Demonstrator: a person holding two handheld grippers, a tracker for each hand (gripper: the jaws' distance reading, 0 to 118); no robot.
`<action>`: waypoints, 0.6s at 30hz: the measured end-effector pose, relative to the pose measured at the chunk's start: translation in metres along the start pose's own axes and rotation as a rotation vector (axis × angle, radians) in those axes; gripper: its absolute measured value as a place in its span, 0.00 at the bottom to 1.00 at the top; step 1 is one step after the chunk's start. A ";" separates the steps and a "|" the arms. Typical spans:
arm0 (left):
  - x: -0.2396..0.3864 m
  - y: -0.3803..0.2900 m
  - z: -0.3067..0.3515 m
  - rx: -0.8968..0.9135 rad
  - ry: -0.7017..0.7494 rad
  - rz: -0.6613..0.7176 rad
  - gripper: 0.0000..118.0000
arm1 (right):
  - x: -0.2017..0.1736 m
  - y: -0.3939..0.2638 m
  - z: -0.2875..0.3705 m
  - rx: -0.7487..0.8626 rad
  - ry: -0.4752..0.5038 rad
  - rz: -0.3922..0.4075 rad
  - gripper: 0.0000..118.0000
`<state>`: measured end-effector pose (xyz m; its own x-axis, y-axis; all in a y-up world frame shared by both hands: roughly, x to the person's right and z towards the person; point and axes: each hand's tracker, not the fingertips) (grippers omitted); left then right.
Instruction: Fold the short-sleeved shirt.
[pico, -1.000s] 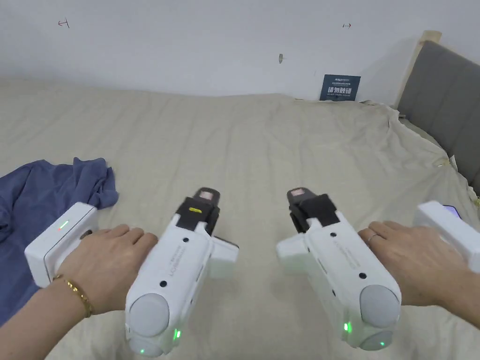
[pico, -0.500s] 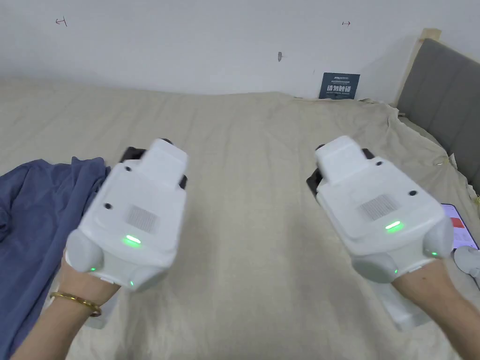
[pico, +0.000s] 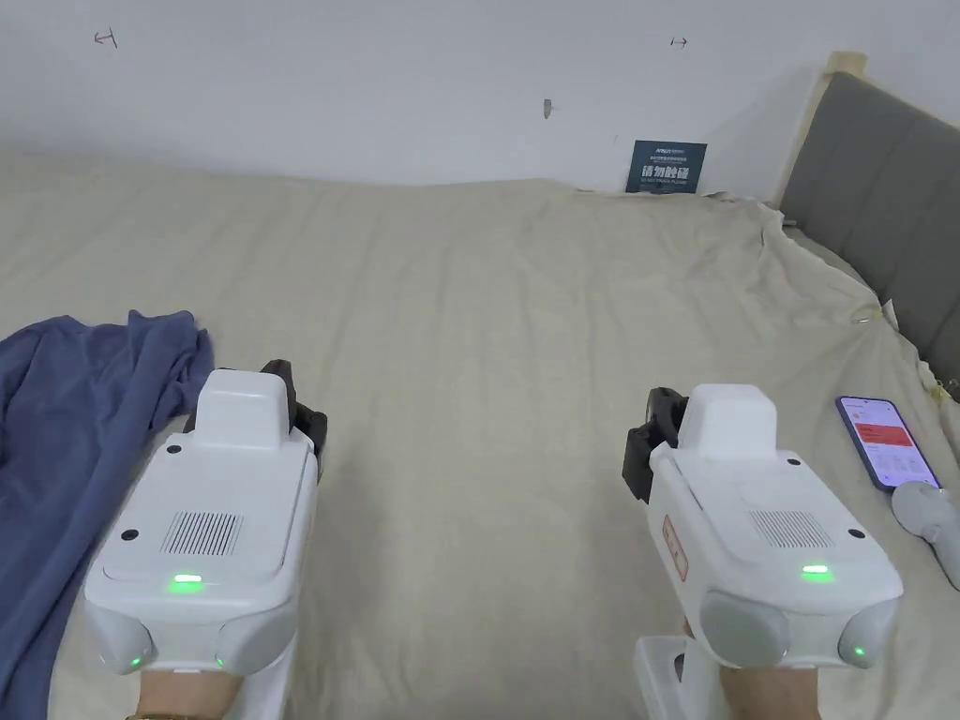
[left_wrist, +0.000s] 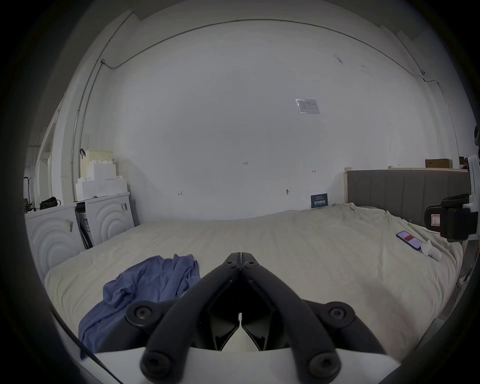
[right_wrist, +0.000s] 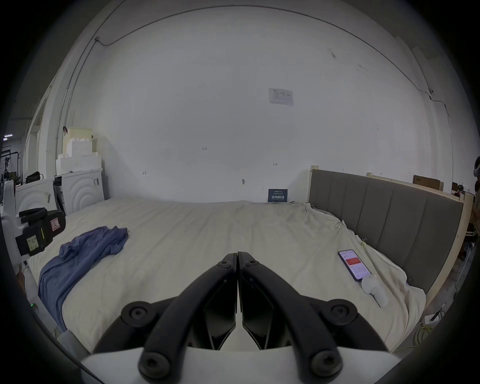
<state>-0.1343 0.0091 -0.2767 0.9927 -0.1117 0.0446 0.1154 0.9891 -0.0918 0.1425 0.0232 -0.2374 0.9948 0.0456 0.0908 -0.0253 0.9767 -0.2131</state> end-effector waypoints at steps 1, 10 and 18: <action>0.000 -0.001 0.000 -0.006 -0.003 0.004 0.00 | 0.001 -0.002 -0.003 -0.006 0.001 0.004 0.00; 0.006 -0.001 0.002 0.000 -0.009 0.001 0.00 | 0.002 -0.005 -0.005 -0.012 -0.003 0.001 0.00; 0.006 -0.001 0.002 0.002 -0.011 0.000 0.00 | 0.001 -0.004 -0.004 -0.006 -0.003 0.014 0.00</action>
<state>-0.1283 0.0077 -0.2740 0.9923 -0.1106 0.0557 0.1153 0.9893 -0.0897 0.1440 0.0184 -0.2408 0.9940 0.0598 0.0911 -0.0385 0.9748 -0.2197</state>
